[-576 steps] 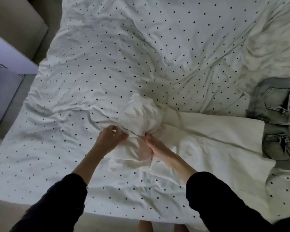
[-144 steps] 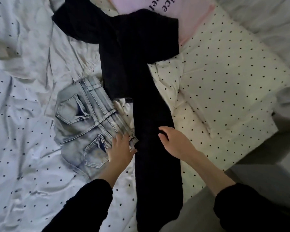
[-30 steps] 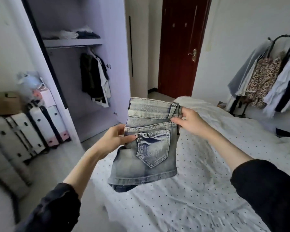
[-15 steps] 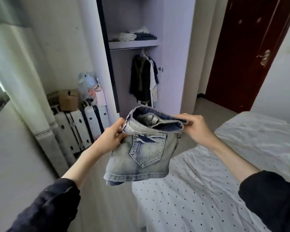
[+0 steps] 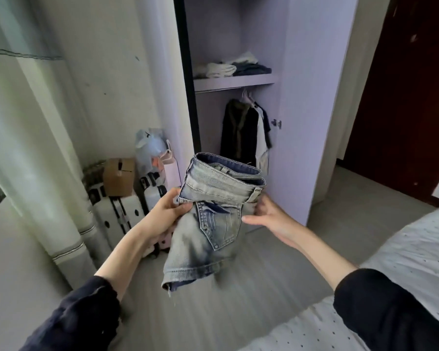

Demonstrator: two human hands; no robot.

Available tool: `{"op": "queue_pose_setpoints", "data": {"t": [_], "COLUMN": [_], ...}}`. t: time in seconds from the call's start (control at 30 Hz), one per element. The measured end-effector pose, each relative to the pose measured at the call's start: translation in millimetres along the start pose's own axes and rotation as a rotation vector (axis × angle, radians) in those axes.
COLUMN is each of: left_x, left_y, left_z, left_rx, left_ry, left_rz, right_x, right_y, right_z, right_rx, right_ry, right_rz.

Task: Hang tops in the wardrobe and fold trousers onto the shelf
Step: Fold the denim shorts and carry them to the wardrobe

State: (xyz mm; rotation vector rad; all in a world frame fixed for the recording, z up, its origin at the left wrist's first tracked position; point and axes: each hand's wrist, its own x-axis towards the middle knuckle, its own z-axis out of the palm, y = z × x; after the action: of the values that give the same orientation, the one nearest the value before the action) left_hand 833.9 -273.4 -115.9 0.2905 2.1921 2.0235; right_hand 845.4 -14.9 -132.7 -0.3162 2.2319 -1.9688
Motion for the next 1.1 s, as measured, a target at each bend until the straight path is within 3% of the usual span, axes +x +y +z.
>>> {"op": "queue_pose_setpoints", "data": {"t": [0.3,0.47,0.63,0.8,0.93,1.1], "left_x": [144,209,266,341,411,524], "left_y": [-18,-28,-24,-11,3,13], "left_z": [-113,-122,-82,-25,10,59], "left_rx": [-0.054,-0.030,0.025,0.061,0.015,0.142], "left_ry": [-0.204,-0.227,-0.219,-0.208,-0.200,-0.194], "left_rz": [-0.255,-0.281,-0.157,0.164,0.270,0.292], "right_x": [171,221,232,249,273,348], "right_y": [5,-6,-7,-11,-16,-14], "right_z": [21,2,-43,-121,-189,-296], "right_rx": [-0.020,-0.077,-0.033,0.053,-0.127,-0.392], "right_ry": [0.298,0.401,0.483,0.611,0.669,0.519], "right_rz": [0.043,0.105,0.026,-0.067,-0.126,-0.180]}}
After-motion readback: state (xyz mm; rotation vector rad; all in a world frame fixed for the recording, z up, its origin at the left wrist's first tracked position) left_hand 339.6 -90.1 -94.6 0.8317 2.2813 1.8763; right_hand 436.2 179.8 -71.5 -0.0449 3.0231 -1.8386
